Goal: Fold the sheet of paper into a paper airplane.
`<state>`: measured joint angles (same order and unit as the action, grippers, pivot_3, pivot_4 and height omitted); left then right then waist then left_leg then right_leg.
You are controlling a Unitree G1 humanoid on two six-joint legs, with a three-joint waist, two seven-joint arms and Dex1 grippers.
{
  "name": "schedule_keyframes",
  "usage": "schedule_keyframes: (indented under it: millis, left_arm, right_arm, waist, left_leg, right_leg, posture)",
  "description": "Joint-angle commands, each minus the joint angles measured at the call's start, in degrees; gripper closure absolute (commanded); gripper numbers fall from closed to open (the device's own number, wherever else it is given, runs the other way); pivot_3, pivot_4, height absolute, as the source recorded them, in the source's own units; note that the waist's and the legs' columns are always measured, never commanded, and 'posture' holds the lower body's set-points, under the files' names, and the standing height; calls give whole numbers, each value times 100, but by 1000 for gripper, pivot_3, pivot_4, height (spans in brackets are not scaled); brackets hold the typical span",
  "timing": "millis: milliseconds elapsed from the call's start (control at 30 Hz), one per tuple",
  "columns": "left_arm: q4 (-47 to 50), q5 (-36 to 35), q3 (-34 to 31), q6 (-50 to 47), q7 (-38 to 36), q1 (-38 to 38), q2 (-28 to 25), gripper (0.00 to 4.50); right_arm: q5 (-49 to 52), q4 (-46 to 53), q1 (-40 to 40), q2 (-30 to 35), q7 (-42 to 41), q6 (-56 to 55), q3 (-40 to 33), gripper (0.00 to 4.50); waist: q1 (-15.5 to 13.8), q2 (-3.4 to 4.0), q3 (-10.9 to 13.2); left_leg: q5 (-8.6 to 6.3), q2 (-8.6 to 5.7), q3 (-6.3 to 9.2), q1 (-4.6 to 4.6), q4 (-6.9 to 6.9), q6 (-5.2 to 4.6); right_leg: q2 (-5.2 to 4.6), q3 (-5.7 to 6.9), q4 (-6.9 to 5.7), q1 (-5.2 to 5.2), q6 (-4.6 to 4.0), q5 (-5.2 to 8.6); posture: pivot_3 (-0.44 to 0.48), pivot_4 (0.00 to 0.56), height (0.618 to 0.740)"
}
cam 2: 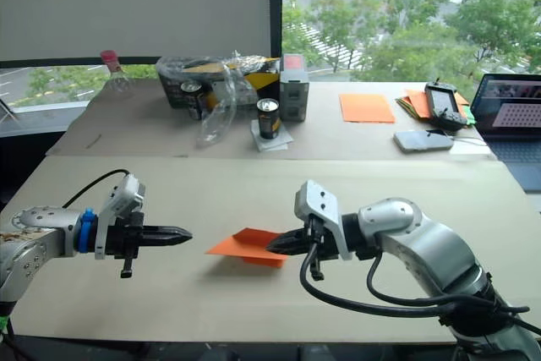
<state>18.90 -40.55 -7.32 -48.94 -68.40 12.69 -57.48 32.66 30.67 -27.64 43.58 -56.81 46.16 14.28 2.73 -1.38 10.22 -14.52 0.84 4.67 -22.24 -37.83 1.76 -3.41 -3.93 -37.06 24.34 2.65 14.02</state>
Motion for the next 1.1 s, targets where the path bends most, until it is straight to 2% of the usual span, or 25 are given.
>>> schedule_keyframes:
  millis: [33,333,500,633,700,933,1100]
  left_arm:
    - [451,-328,-255,-291,6,-63,-233,4500]
    - [766,-458,-305,-345,465,-198,-112,4500]
    - [823,-456,-448,-299,795,-242,-3,4500]
    - [718,-366,-504,-268,1099,-185,101,4500]
    - [641,-272,-471,-143,1111,-182,96,4500]
    - [406,-46,-226,107,1116,-86,169,4500]
    - [294,75,-94,135,1162,-31,208,4500]
  right_arm:
    - [-611,-233,-116,-189,295,-454,261,4464]
    - [-1830,-2024,-573,-777,344,-1503,803,4464]
    - [-1879,-2910,-1113,-1370,499,-1532,460,4464]
    - [-1520,-2820,-1295,-1505,413,-1182,11,4464]
    - [-1369,-2457,-1393,-1326,301,-705,-64,4464]
    - [-1698,-1413,-1676,-878,44,-125,674,4464]
    - [-1479,-1427,-2175,-851,-387,704,1161,4464]
  waist:
    - [-10,1,1]
    - [-21,-4,2]
    - [11,-3,4]
    - [-37,-3,4]
    - [-41,-3,4]
    - [13,-2,5]
    - [19,-2,5]
  left_leg:
    - [1,0,-1,4,0,0]
    - [7,0,-4,11,-1,7]
    - [7,1,-5,8,0,6]
    - [7,0,-1,6,-1,6]
    - [7,-1,-1,4,-1,6]
    - [7,1,-3,11,-1,6]
    - [7,3,-3,13,-1,6]
  right_leg:
    - [1,0,-5,-2,0,0]
    - [3,-2,-5,-7,-8,-5]
    - [4,-3,-8,0,-16,-11]
    - [3,-1,-8,-1,-16,-11]
    - [2,-1,-6,-1,-15,-12]
    - [5,-1,-11,-1,-15,-12]
    - [7,-2,-16,-1,-16,-13]
  posture:
    - [0,150,730]
    - [0,150,730]
    - [0,150,730]
    - [0,150,730]
    - [0,150,730]
    - [0,150,730]
    - [0,150,730]
